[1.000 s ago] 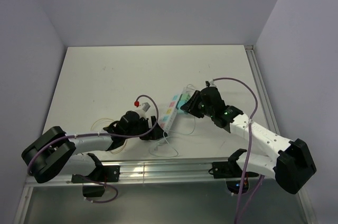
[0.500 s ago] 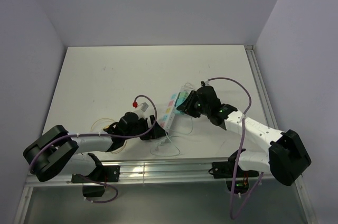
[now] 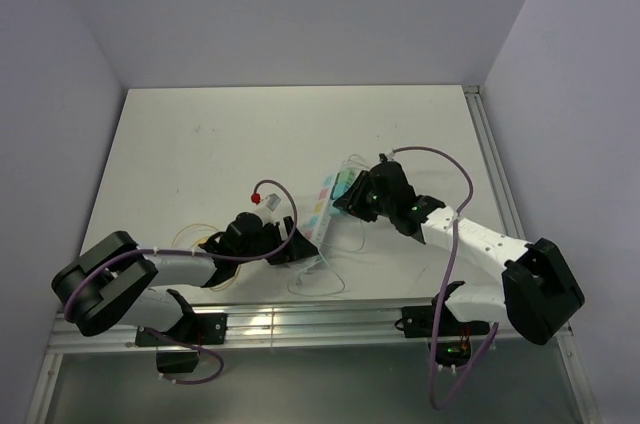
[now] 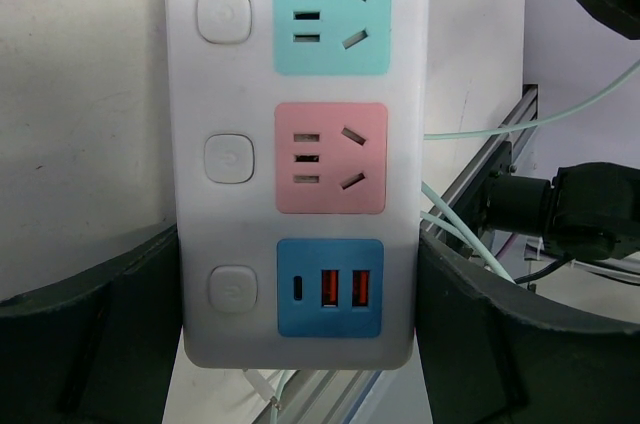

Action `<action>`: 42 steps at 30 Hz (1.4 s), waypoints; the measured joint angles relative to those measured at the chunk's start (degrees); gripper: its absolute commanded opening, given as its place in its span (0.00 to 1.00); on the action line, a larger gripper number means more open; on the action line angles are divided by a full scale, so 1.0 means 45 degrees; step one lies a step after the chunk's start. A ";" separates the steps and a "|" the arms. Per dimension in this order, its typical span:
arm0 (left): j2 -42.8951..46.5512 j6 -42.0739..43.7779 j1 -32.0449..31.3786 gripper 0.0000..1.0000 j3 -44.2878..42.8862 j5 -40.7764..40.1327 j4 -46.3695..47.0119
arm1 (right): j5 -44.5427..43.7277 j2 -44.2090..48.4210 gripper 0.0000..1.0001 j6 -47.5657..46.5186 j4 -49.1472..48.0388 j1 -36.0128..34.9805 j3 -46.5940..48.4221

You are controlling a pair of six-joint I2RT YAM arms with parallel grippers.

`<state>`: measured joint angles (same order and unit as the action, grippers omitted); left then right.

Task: Insert the plug

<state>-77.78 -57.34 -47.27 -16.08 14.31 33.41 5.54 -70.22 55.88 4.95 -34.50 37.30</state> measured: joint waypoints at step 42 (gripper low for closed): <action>-0.1112 -0.0801 0.0053 0.00 0.0233 0.0670 0.1972 | -0.0083 0.0578 0.00 -0.0908 0.1161 -0.0029 0.0680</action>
<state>-82.78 -60.95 -47.03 -15.03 17.32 42.28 5.17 -67.61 51.79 10.17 -34.63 40.36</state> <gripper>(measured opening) 0.821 0.394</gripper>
